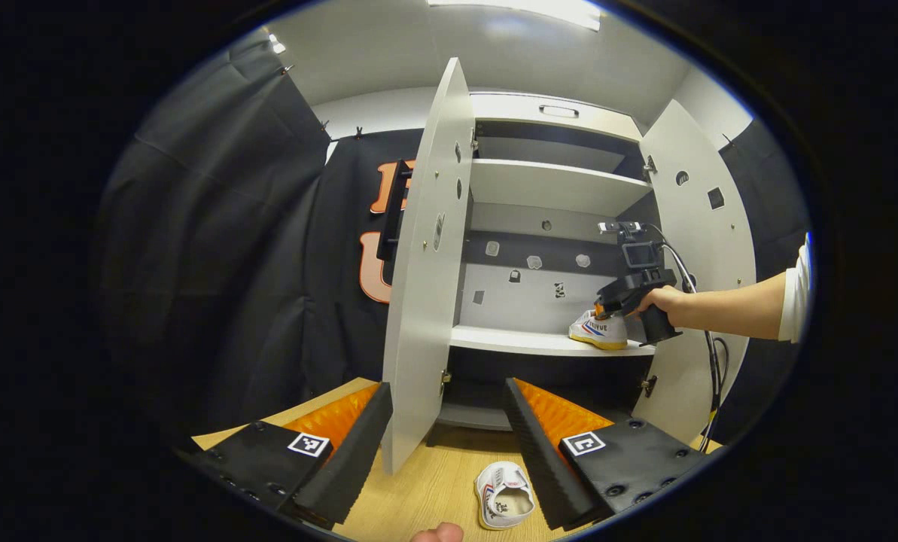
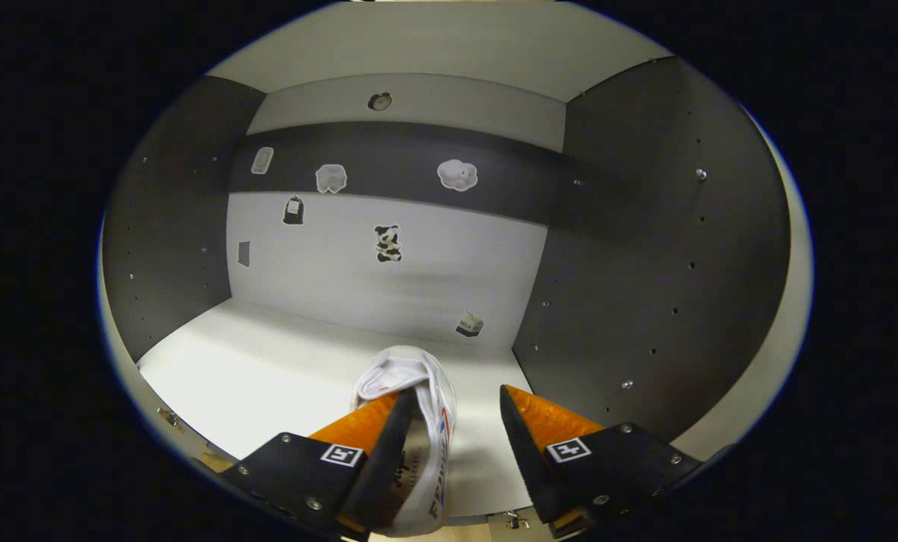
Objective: Grab one shoe with the right hand and put it into the shoe cabinet, grab the other shoe with the left hand and put it into the shoe cabinet; then close the right door with the right hand and the left door with the left hand.
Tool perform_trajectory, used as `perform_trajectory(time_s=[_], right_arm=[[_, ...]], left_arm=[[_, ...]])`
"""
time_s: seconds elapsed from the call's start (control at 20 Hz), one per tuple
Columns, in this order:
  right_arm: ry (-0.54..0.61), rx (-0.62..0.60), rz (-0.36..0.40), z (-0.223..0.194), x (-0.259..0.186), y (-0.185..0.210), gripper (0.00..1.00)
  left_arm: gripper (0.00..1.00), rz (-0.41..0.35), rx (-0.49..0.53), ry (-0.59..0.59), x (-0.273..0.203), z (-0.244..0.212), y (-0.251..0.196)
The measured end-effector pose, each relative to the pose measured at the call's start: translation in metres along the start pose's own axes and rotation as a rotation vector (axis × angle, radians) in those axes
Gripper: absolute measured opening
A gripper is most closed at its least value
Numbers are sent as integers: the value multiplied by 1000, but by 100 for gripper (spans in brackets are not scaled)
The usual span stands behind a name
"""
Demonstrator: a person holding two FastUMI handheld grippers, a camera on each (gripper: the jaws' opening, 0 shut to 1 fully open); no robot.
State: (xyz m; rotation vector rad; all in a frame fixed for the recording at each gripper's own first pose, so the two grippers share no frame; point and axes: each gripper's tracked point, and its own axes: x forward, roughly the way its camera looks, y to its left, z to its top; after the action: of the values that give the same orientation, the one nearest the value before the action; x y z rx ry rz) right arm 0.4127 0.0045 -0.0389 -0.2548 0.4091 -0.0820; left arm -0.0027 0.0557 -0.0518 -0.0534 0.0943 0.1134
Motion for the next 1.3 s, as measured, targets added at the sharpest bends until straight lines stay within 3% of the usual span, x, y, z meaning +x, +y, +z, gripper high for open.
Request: perform_trajectory(time_s=[0.1, 0.2, 0.4, 0.55, 0.7, 0.8, 1.05, 1.3], right_arm=[[-51, 5, 17, 14, -23, 0, 87], [-117, 19, 53, 34, -50, 7, 93], [-265, 28, 130, 64, -132, 18, 94], [-354, 36, 225, 63, -197, 26, 90], [-412, 84, 239, 35, -244, 14, 93], [-455, 94, 191, 4, -265, -4, 93], [-384, 146, 124, -102, -305, -25, 94], [-375, 118, 79, -146, -329, -44, 94]], left_arm=[[96, -16, -5, 0, -1, -1, -5], [96, -29, -4, -3, -1, 1, -10], [96, -52, -4, -2, -1, 0, -18], [96, -70, -26, 15, -1, -4, -26], [96, -86, -31, 44, 2, -14, -34], [96, -89, -23, 61, 3, -22, -36], [96, -109, -28, 111, 8, -39, -48], [96, -141, 2, 221, 18, -85, -58]])
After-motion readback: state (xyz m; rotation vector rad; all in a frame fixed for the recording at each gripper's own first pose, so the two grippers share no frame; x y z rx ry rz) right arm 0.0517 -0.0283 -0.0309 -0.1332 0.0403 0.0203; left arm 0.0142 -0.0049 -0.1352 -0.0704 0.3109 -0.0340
